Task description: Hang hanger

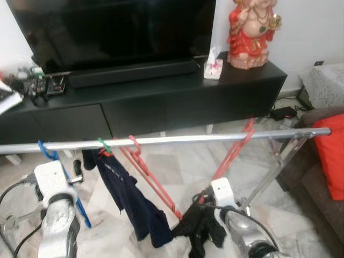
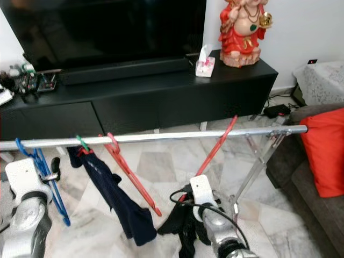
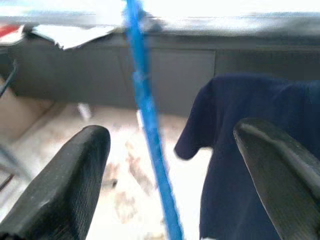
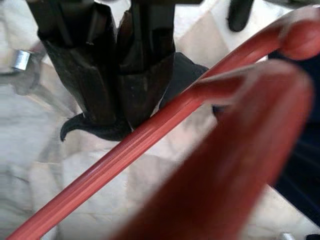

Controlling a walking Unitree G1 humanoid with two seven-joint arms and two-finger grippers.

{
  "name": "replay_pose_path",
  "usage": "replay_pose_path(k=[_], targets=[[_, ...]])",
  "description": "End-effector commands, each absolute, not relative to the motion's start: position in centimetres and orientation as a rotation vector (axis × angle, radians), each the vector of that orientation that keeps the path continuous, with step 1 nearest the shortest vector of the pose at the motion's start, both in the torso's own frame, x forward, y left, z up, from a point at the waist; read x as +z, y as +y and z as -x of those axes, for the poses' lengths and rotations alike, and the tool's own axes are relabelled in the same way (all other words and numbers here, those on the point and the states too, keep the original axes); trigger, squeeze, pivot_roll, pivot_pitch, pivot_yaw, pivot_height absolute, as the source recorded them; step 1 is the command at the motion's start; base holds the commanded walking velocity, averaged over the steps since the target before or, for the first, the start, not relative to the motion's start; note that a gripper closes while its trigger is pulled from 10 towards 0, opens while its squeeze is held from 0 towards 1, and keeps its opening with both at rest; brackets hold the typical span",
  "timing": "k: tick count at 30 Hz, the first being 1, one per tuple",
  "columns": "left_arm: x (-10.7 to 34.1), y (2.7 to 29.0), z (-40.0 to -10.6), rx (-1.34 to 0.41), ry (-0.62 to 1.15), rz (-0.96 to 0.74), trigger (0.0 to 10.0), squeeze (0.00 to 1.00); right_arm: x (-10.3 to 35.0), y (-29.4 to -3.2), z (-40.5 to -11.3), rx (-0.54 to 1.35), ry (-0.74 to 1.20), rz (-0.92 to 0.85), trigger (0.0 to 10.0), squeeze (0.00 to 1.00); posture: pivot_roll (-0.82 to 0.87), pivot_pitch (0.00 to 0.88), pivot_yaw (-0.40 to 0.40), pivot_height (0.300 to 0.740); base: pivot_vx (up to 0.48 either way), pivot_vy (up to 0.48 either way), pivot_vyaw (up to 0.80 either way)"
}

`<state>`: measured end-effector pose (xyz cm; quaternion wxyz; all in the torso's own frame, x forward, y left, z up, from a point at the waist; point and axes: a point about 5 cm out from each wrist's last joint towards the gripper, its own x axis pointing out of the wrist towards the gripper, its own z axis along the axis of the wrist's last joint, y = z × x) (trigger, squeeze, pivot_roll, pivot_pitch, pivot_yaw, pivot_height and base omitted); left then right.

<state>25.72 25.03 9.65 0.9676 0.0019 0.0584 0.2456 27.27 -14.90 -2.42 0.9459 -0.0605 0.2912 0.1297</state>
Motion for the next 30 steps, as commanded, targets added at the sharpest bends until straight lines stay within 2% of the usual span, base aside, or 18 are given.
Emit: replay_pose_path(k=[1,5,9,10,11,12,13,14,15,16,19,20,25,26,30], targets=[[10.4,25.6,-25.8,0.530,0.120,0.010,10.0,0.00,-2.1,-14.1,-27.6,0.283,0.574,0.115,10.0,0.00,-0.14,0.000,0.025,0.740,0.000,0.000,0.00],[10.1,26.1,-26.3,0.607,0.226,0.069,10.0,0.00,-1.8,-13.9,-27.9,0.292,0.564,0.114,10.0,0.00,-0.14,0.000,0.022,0.740,0.000,0.000,0.00],[9.3,26.1,-27.0,0.611,0.312,0.133,10.0,0.00,-1.5,-13.6,-28.2,0.302,0.548,0.111,10.0,0.00,-0.14,0.000,0.021,0.740,0.000,0.000,0.00],[9.2,26.0,-27.3,0.602,0.321,0.160,10.0,0.08,-1.4,-13.6,-28.3,0.305,0.546,0.112,10.0,0.00,-0.14,0.000,0.019,0.740,0.000,0.000,0.00],[9.2,25.9,-27.4,0.601,0.322,0.169,10.0,0.08,-1.4,-13.6,-28.3,0.306,0.546,0.111,10.0,0.00,-0.14,0.000,0.019,0.740,0.000,0.000,0.00],[9.3,25.9,-27.5,0.599,0.327,0.173,10.0,0.33,-1.4,-13.6,-28.3,0.307,0.546,0.111,10.0,0.00,-0.14,0.000,0.019,0.740,0.000,0.000,0.00],[9.3,25.9,-27.7,0.593,0.329,0.170,10.0,0.42,-1.4,-13.6,-28.3,0.308,0.545,0.111,10.0,0.00,-0.14,0.000,0.019,0.740,0.000,0.000,0.00],[9.4,25.8,-27.8,0.589,0.331,0.167,10.0,0.64,-1.4,-13.6,-28.3,0.309,0.545,0.111,10.0,0.00,-0.14,0.000,0.019,0.740,0.000,0.000,0.00],[9.3,25.8,-28.0,0.587,0.334,0.164,10.0,0.76,-1.4,-13.6,-28.3,0.309,0.546,0.111,10.0,0.00,-0.14,0.000,0.018,0.740,0.000,0.000,0.00],[9.3,25.8,-28.2,0.585,0.340,0.167,10.0,1.00,-1.4,-13.6,-28.3,0.310,0.546,0.111,10.0,0.00,-0.14,0.000,0.018,0.740,0.000,0.000,0.00],[9.4,25.8,-28.4,0.587,0.358,0.176,10.0,1.00,-1.5,-13.6,-28.2,0.311,0.546,0.112,10.0,0.00,-0.14,0.000,0.017,0.740,0.000,0.000,0.00],[9.6,25.8,-28.8,0.578,0.353,0.182,10.0,0.90,-1.5,-13.6,-28.2,0.313,0.547,0.111,10.0,0.00,-0.14,0.000,0.017,0.740,0.000,0.000,0.00],[9.8,25.8,-29.4,0.564,0.347,0.192,10.0,0.90,-1.5,-13.6,-28.2,0.316,0.549,0.110,10.0,0.00,-0.14,0.000,0.017,0.740,0.000,0.000,0.00],[10.0,26.0,-30.1,0.565,0.359,0.151,10.0,0.00,-1.7,-13.5,-28.1,0.318,0.558,0.108,10.0,0.00,-0.14,0.000,0.018,0.740,0.000,0.000,0.00],[9.8,26.2,-30.8,0.562,0.366,0.139,10.0,0.00,-1.8,-13.5,-28.0,0.322,0.564,0.107,10.0,0.00,-0.14,0.000,0.016,0.740,0.000,0.000,0.00]])
